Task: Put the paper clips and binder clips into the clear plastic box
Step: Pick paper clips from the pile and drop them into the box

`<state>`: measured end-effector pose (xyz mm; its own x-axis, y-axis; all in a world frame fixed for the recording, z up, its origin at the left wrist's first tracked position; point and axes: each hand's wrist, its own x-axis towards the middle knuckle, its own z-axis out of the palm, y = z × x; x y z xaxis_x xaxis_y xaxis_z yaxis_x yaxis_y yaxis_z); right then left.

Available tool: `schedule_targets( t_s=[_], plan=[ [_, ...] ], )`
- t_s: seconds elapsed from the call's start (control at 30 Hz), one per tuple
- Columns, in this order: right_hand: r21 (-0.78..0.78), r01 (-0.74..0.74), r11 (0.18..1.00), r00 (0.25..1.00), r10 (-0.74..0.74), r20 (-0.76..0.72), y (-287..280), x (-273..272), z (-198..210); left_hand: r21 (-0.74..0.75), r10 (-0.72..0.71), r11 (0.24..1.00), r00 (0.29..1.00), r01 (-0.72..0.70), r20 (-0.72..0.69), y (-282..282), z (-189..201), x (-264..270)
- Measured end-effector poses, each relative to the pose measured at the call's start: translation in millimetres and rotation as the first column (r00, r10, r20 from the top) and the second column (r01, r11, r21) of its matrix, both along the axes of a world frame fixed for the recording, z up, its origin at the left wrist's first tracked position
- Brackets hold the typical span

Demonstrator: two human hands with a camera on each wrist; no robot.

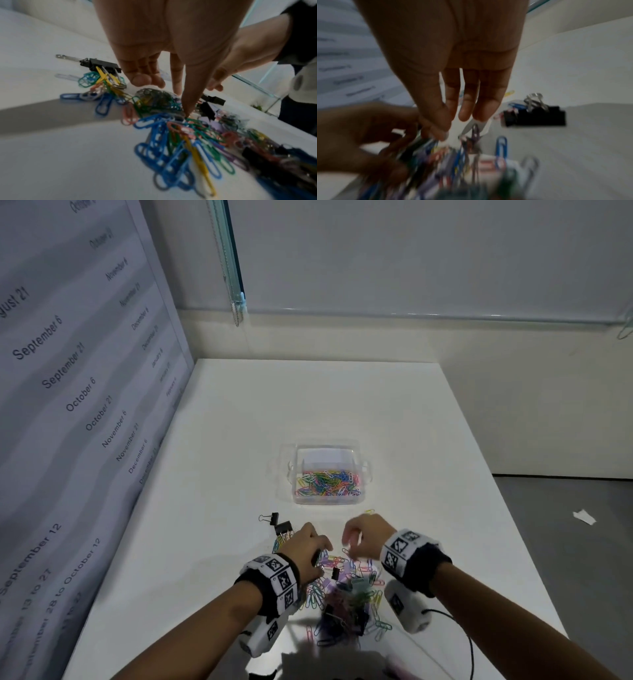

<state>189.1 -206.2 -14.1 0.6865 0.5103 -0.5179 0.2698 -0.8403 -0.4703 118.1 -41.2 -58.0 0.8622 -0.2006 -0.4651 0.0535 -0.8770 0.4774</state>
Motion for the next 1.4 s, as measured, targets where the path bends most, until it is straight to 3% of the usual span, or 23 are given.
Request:
schedule_targets(
  t_s=[0.13, 0.27, 0.57, 0.73, 0.87, 1.03, 1.2, 1.4],
  plan=[
    [-0.062, -0.169, 0.984, 0.985, 0.167, -0.031, -5, -19, -15, -0.004, -0.009, 1.0, 0.999, 0.01, 0.037, -4, 0, 3],
    [-0.073, -0.163, 0.984, 0.986, 0.164, 0.007, -5, -24, -21, -0.027, 0.021, 0.999, 0.999, -0.02, 0.046, -2, -3, 7],
    [0.014, 0.011, 1.0, 0.999, -0.012, 0.039, -20, -25, -25, -0.019, 0.002, 1.0, 0.996, -0.001, 0.091, 1, -5, -1],
    [0.092, 0.181, 0.979, 0.978, -0.189, 0.088, -33, -20, -23, 0.001, -0.056, 0.998, 0.994, 0.057, 0.096, -4, -2, -2],
    [0.081, 0.241, 0.967, 0.963, -0.248, 0.1, -42, -15, -24, 0.015, -0.063, 0.998, 0.991, 0.062, 0.117, -5, -4, 1],
    [0.068, 0.155, 0.986, 0.977, -0.163, 0.137, -37, -16, -26, -0.006, -0.05, 0.999, 0.986, 0.052, 0.158, -2, -1, 3],
    [0.009, 0.035, 0.999, 0.985, -0.036, 0.167, -17, -19, -26, -0.071, 0.069, 0.996, 0.962, -0.052, 0.263, 6, 4, 7],
    [-0.086, -0.105, 0.991, 0.976, 0.119, 0.18, 3, -17, -27, -0.008, 0.06, 0.998, 0.988, -0.06, 0.143, 12, 4, 9]
  ],
)
